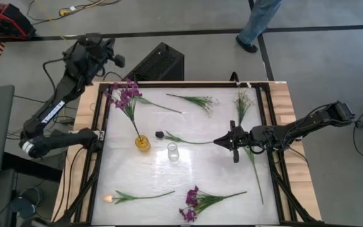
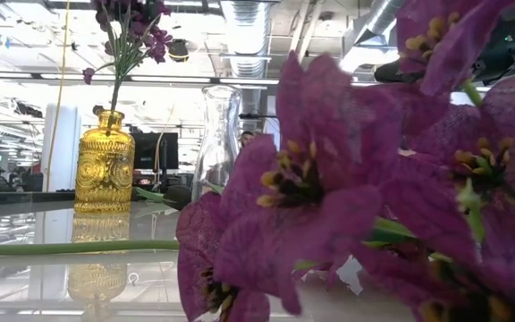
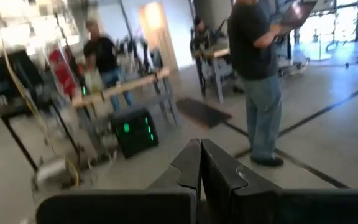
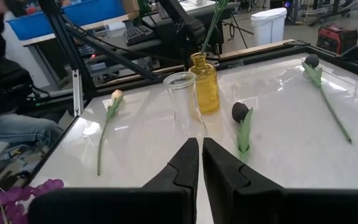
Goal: Sort flowers into vase by color
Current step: Put the top purple flower into the yellow vase
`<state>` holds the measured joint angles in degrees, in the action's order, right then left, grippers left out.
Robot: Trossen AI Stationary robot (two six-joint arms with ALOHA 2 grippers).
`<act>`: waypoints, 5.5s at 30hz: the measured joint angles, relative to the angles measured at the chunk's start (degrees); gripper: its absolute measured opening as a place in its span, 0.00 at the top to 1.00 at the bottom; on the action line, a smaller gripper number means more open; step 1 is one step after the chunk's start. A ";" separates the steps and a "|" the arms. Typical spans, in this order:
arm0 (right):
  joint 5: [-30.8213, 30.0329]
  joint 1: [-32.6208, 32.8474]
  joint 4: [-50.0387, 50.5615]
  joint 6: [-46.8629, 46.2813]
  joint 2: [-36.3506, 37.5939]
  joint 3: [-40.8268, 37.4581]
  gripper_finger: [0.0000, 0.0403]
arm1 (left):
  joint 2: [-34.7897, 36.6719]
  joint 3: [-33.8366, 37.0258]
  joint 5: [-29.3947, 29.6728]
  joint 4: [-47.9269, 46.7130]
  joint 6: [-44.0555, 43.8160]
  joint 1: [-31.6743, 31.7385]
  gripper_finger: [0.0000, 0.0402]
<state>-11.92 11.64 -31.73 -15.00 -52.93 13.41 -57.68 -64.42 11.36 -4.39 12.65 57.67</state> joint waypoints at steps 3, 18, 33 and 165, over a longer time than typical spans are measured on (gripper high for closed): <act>0.00 0.00 0.00 0.00 0.00 0.00 0.87 | -1.63 0.00 -3.23 -1.83 -2.56 6.11 1.00; -0.02 -0.02 -0.09 0.28 0.02 0.04 0.87 | -4.89 5.73 -9.11 -12.15 -8.74 14.38 1.00; 0.00 0.57 -0.57 -0.02 0.02 0.04 0.87 | -1.34 10.56 -7.91 -13.84 -6.39 1.08 1.00; 1.39 -0.42 4.74 0.46 0.17 1.86 0.87 | -7.00 8.42 37.18 -82.35 -57.04 -79.78 1.00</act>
<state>-10.53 11.22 -26.99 -14.55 -52.76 15.27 -64.69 -56.01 48.54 -86.73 -44.38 -22.11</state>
